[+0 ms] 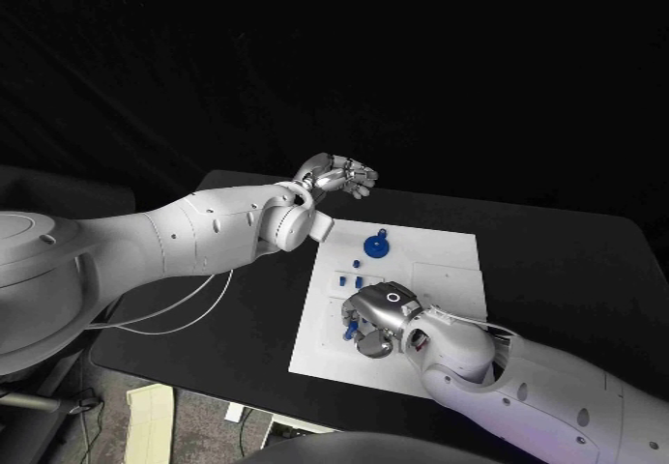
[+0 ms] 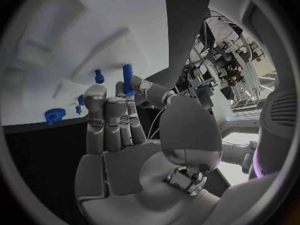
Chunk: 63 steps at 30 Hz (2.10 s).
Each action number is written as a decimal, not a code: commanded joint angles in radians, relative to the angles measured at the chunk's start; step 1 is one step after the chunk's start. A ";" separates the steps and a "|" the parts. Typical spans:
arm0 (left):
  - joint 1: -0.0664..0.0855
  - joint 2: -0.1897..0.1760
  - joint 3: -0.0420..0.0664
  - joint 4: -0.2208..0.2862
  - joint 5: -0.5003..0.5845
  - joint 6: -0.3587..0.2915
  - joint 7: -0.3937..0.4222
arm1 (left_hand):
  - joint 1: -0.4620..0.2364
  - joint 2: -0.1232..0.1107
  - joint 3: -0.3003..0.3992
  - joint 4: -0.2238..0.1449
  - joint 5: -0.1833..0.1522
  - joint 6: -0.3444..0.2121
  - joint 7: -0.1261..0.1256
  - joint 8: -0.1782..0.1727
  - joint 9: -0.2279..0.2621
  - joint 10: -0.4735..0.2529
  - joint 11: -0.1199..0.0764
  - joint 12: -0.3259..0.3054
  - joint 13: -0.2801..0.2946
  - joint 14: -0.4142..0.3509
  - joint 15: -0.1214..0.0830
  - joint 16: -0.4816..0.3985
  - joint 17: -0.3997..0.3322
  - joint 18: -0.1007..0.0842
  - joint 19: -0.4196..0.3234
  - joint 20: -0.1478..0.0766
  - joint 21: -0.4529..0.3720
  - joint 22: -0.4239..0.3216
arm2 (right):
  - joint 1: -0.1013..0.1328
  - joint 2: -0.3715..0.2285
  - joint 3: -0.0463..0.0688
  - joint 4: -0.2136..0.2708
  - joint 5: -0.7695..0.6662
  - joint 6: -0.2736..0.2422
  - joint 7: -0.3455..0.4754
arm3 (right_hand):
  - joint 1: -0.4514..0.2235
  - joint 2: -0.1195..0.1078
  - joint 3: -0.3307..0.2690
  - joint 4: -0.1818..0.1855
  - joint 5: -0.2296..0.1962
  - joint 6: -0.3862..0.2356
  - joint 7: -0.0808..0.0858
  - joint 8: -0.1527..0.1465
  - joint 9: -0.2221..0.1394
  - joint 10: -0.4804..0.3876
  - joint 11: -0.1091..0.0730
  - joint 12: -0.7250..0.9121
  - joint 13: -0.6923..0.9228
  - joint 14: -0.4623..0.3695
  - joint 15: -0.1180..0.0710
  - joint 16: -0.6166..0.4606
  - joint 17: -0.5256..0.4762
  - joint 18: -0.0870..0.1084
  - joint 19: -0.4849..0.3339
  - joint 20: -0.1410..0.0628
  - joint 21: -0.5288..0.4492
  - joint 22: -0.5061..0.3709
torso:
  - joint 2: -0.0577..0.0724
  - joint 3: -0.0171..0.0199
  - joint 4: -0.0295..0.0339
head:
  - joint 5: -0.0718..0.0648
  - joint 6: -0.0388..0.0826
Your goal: Assemble the parts on the task board
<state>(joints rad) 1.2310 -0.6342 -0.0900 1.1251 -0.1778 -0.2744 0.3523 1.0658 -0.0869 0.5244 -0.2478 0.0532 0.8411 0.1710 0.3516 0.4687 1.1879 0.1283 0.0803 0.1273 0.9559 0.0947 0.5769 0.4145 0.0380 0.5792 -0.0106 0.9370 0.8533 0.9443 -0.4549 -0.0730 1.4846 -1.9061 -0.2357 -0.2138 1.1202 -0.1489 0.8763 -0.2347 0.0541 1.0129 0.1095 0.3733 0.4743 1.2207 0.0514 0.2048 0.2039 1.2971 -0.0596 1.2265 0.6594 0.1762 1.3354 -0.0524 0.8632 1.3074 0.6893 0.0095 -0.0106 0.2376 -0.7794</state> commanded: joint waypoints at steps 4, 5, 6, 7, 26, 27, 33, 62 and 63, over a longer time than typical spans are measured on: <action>0.001 0.002 0.001 0.001 0.005 0.013 0.009 | -0.004 0.006 -0.001 -0.005 0.001 -0.006 -0.002 0.004 -0.002 0.000 0.000 -0.006 -0.001 0.005 -0.002 -0.007 0.002 0.020 -0.002 0.004 -0.007 -0.001 | -0.004 0.008 -0.001 -0.006 -0.021 0.008 -0.008 | -0.003 0.002 0.007 -0.001 -0.005 0.008 0.002 0.003 0.006 0.056 -0.009 0.005 0.002 -0.008 -0.010 0.002 -0.001 0.086 -0.006 -0.016 0.006 0.018 | -0.001 0.0004 -0.0004 | 0.002 -0.002; 0.001 0.002 0.001 0.001 0.005 0.013 0.009 | -0.004 0.006 -0.001 -0.005 0.001 -0.007 -0.002 0.004 -0.002 0.000 0.000 -0.006 -0.001 0.005 -0.002 -0.007 0.002 0.020 -0.002 0.004 -0.007 -0.001 | -0.004 0.009 -0.001 -0.008 -0.021 0.007 -0.008 | -0.003 0.002 0.007 -0.001 -0.005 0.008 0.002 0.003 0.006 0.056 -0.009 0.005 0.002 -0.008 -0.010 0.002 -0.001 0.086 -0.006 -0.016 0.006 0.018 | 0.000 0.0002 -0.0005 | 0.002 -0.002; 0.001 0.002 0.001 0.001 0.005 0.013 0.009 | -0.004 0.006 -0.001 -0.005 0.001 -0.007 -0.002 0.004 -0.002 0.000 0.000 -0.006 -0.001 0.005 -0.002 -0.007 0.002 0.020 -0.002 0.004 -0.007 -0.001 | -0.004 0.010 -0.002 -0.009 -0.021 0.007 -0.008 | -0.003 0.002 0.007 -0.001 -0.005 0.008 0.002 0.002 0.006 0.056 -0.009 0.005 0.002 -0.008 -0.010 0.002 -0.001 0.086 -0.006 -0.016 0.006 0.018 | 0.000 0.0003 -0.0008 | 0.003 -0.002; 0.001 0.002 0.001 0.001 0.005 0.013 0.009 | -0.004 0.006 -0.001 -0.005 0.001 -0.007 -0.002 0.004 -0.002 0.000 0.000 -0.006 -0.001 0.005 -0.002 -0.008 0.002 0.020 -0.002 0.004 -0.007 -0.001 | -0.004 0.011 -0.003 -0.010 -0.022 0.008 -0.008 | -0.003 0.002 0.007 -0.001 -0.005 0.008 0.002 0.002 0.006 0.056 -0.009 0.005 0.002 -0.008 -0.010 0.002 -0.001 0.086 -0.006 -0.016 0.006 0.018 | 0.000 0.0003 -0.0008 | 0.003 -0.002; 0.001 0.004 0.001 0.002 0.005 0.014 0.008 | -0.004 0.007 -0.001 -0.005 0.001 -0.007 -0.002 0.005 -0.002 0.000 0.000 -0.006 -0.002 0.006 -0.002 -0.010 0.004 0.020 -0.002 0.004 -0.007 -0.001 | -0.008 0.023 -0.018 -0.022 -0.027 0.011 -0.009 | -0.004 0.002 0.010 -0.003 -0.005 0.008 0.002 0.002 0.006 0.056 -0.009 0.005 0.002 -0.008 -0.010 0.001 -0.002 0.086 -0.006 -0.016 0.006 0.018 | 0.000 -0.0003 -0.0006 | 0.006 -0.006; 0.001 0.004 0.001 0.002 0.005 0.014 0.008 | -0.004 0.007 -0.001 -0.005 0.001 -0.007 -0.002 0.005 -0.003 0.000 0.000 -0.006 -0.002 0.006 -0.002 -0.010 0.005 0.020 -0.002 0.004 -0.007 -0.001 | -0.008 0.023 -0.018 -0.021 -0.027 0.011 -0.009 | -0.004 0.003 0.010 -0.003 -0.005 0.008 0.002 0.002 0.006 0.056 -0.009 0.005 0.003 -0.008 -0.010 0.001 -0.002 0.086 -0.006 -0.016 0.006 0.018 | 0.000 -0.0003 -0.0006 | 0.006 -0.006; 0.001 0.005 0.001 0.002 0.005 0.013 0.008 | -0.004 0.007 -0.001 -0.005 0.001 -0.007 -0.002 0.005 -0.003 -0.001 0.000 -0.006 -0.002 0.006 -0.002 -0.011 0.005 0.020 -0.002 0.004 -0.007 -0.001 | -0.008 0.023 -0.018 -0.019 -0.027 0.003 -0.009 | -0.004 0.003 0.010 -0.003 -0.005 0.008 0.002 0.002 0.006 0.056 -0.009 0.005 0.003 -0.008 -0.010 0.001 -0.002 0.086 -0.005 -0.016 0.006 0.017 | -0.001 0.0003 -0.0005 | 0.007 -0.008; 0.001 0.003 0.001 0.001 0.005 0.013 0.008 | -0.004 0.008 -0.001 -0.005 0.001 -0.008 -0.002 0.006 -0.004 -0.001 0.000 -0.006 -0.002 0.007 -0.002 -0.013 0.008 0.020 -0.002 0.004 -0.008 -0.001 | -0.008 -0.001 -0.018 0.018 -0.044 -0.040 -0.025 | -0.003 0.000 0.015 -0.006 -0.005 0.011 0.001 0.003 0.007 0.057 -0.009 0.006 0.004 -0.007 -0.011 0.002 -0.003 0.086 -0.004 -0.017 0.007 0.017 | 0.000 0.0002 -0.0008 | 0.014 -0.010; 0.001 0.004 0.001 0.001 0.005 0.014 0.007 | -0.004 0.008 -0.001 -0.005 0.001 -0.008 -0.002 0.006 -0.004 -0.001 0.000 -0.006 -0.002 0.007 -0.002 -0.013 0.008 0.020 -0.002 0.004 -0.008 -0.001 | -0.008 0.000 -0.018 0.016 -0.044 -0.039 -0.024 | -0.003 0.000 0.016 -0.007 -0.005 0.011 0.001 0.003 0.007 0.058 -0.009 0.006 0.004 -0.007 -0.011 0.002 -0.003 0.086 -0.004 -0.017 0.007 0.017 | 0.000 0.0004 -0.0006 | 0.015 -0.010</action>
<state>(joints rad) 1.2310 -0.6322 -0.0900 1.1248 -0.1778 -0.2728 0.3520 1.0658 -0.0869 0.5244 -0.2478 0.0532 0.8411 0.1710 0.3516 0.4662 1.1879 0.1283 0.0803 0.1268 0.9558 0.0946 0.5691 0.4212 0.0379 0.5792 -0.0106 0.9330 0.8533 0.9374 -0.4564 -0.0908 1.5005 -1.9347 -0.2735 -0.2339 1.1165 -0.1528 0.8874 -0.2401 0.0532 1.0162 0.1097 0.3735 0.4798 1.2243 0.0479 0.2080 0.2072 1.3006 -0.0632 1.2264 0.6576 0.1762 1.3388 -0.0559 0.8672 1.3078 0.6888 0.0095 -0.0110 0.2514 -0.7888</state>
